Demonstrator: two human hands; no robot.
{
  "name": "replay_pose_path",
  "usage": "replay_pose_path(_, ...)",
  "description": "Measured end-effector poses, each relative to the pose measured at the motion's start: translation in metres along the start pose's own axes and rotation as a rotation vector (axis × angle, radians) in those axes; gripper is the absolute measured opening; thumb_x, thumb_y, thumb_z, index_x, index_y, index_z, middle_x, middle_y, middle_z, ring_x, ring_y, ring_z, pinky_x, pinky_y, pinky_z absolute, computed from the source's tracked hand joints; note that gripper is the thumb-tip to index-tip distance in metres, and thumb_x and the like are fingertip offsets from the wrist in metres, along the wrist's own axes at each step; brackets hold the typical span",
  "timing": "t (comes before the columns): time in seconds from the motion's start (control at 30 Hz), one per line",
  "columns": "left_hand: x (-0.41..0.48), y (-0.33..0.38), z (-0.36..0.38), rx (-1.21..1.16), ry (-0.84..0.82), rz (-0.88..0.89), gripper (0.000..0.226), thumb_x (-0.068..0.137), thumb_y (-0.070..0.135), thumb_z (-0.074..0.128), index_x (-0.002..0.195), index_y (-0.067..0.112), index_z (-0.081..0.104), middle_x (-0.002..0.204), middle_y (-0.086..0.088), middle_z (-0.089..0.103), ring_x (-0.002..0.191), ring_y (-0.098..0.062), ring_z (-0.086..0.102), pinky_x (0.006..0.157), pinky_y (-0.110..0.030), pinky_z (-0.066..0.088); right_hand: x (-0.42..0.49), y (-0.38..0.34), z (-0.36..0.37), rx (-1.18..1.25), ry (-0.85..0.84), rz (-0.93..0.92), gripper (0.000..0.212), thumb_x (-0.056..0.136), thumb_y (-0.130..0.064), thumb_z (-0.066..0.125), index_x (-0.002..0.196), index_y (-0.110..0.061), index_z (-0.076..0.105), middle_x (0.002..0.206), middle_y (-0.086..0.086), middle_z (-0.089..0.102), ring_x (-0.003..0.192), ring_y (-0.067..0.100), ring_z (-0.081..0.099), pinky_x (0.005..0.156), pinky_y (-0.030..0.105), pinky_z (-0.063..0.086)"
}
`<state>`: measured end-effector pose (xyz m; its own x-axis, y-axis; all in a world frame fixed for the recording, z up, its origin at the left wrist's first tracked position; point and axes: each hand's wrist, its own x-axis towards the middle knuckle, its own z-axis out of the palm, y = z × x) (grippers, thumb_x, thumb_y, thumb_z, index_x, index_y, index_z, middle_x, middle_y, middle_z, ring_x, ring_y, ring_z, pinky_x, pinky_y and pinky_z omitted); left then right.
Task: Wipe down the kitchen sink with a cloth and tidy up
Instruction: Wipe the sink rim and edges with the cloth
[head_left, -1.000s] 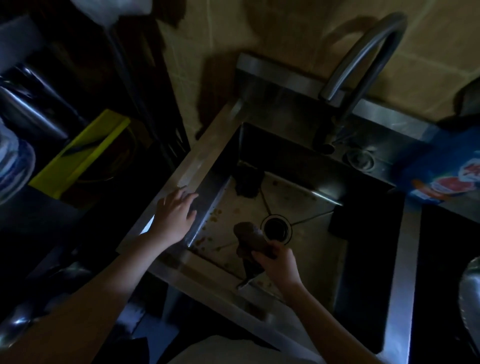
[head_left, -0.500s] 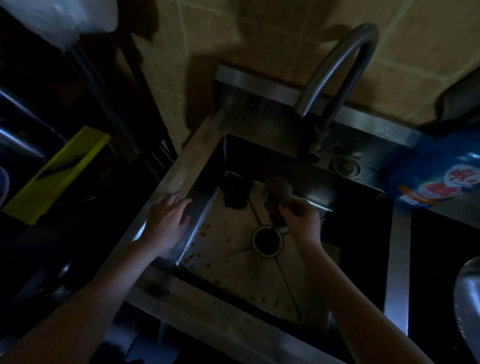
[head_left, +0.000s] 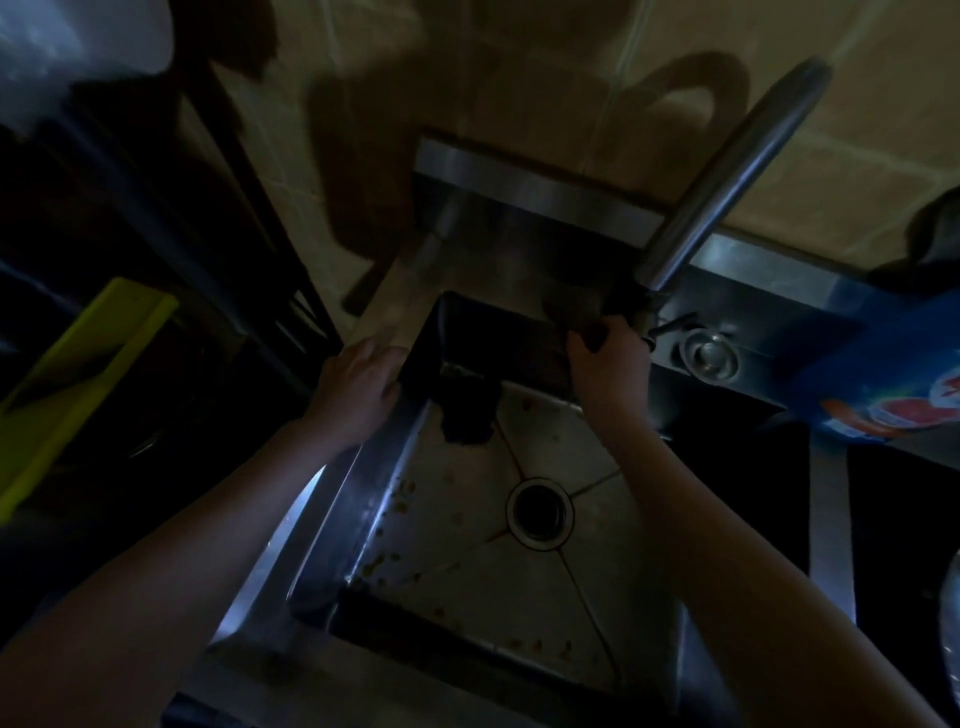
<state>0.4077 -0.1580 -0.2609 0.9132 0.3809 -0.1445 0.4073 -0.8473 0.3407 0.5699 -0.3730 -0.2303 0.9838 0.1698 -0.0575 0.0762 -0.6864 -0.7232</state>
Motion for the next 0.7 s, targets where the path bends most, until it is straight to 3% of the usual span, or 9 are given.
replay_pose_path(0.13, 0.027, -0.003, 0.001, -0.002, 0.001, 0.021, 0.043, 0.084, 0.017, 0.059, 0.126, 0.015, 0.052, 0.138, -0.013, 0.044, 0.125, -0.033, 0.044, 0.097, -0.045, 0.037, 0.029, -0.013, 0.012, -0.294, -0.007, -0.115, 0.033, 0.091, -0.026, 0.054, 0.116, -0.005, 0.054, 0.106, 0.021, 0.065, 0.096, 0.038, 0.063, 0.069, 0.031, 0.042)
replay_pose_path(0.27, 0.045, -0.01, 0.003, -0.029, -0.031, 0.037, 0.042, 0.085, 0.017, 0.055, 0.127, 0.017, 0.05, 0.141, -0.012, 0.039, 0.131, -0.031, 0.037, 0.104, -0.047, 0.034, 0.054, -0.013, 0.027, -0.232, -0.102, -0.004, 0.04, 0.098, -0.023, 0.044, 0.13, 0.0, 0.044, 0.127, 0.025, 0.054, 0.115, 0.036, 0.053, 0.079, 0.015, 0.037)
replay_pose_path(0.33, 0.05, -0.014, 0.005, -0.034, -0.015, 0.037, 0.045, 0.084, 0.017, 0.055, 0.128, 0.018, 0.049, 0.143, -0.012, 0.037, 0.132, -0.031, 0.036, 0.105, -0.046, 0.033, 0.06, -0.014, 0.038, -0.273, -0.123, 0.013, 0.04, 0.095, -0.019, 0.047, 0.131, -0.002, 0.04, 0.128, 0.025, 0.052, 0.116, 0.039, 0.052, 0.092, 0.034, 0.04)
replay_pose_path(0.4, 0.053, -0.018, 0.005, -0.031, 0.008, 0.036, 0.047, 0.083, 0.018, 0.055, 0.13, 0.019, 0.048, 0.145, -0.011, 0.035, 0.132, -0.031, 0.036, 0.105, -0.046, 0.033, 0.061, -0.015, 0.052, -0.346, -0.118, -0.033, 0.043, 0.091, -0.014, 0.052, 0.131, -0.004, 0.038, 0.122, 0.024, 0.057, 0.109, 0.042, 0.057, 0.086, 0.044, 0.048)
replay_pose_path(0.53, 0.052, -0.033, 0.003, -0.036, 0.079, 0.029, 0.055, 0.079, 0.016, 0.059, 0.133, 0.022, 0.046, 0.141, -0.012, 0.04, 0.128, -0.034, 0.04, 0.103, -0.048, 0.034, 0.059, -0.021, 0.088, -0.333, -0.148, -0.134, 0.045, 0.089, -0.009, 0.049, 0.133, -0.008, 0.04, 0.124, 0.022, 0.058, 0.108, 0.042, 0.059, 0.083, 0.043, 0.048)
replay_pose_path(0.7, 0.047, -0.048, 0.009, 0.039, 0.056, -0.026, 0.062, 0.083, 0.019, 0.058, 0.141, 0.025, 0.037, 0.15, -0.005, 0.033, 0.135, -0.025, 0.033, 0.104, -0.045, 0.026, 0.064, -0.051, 0.127, -0.292, -0.265, -0.265, 0.05, 0.092, -0.017, 0.052, 0.14, -0.011, 0.039, 0.138, 0.018, 0.049, 0.119, 0.038, 0.054, 0.094, 0.041, 0.046)
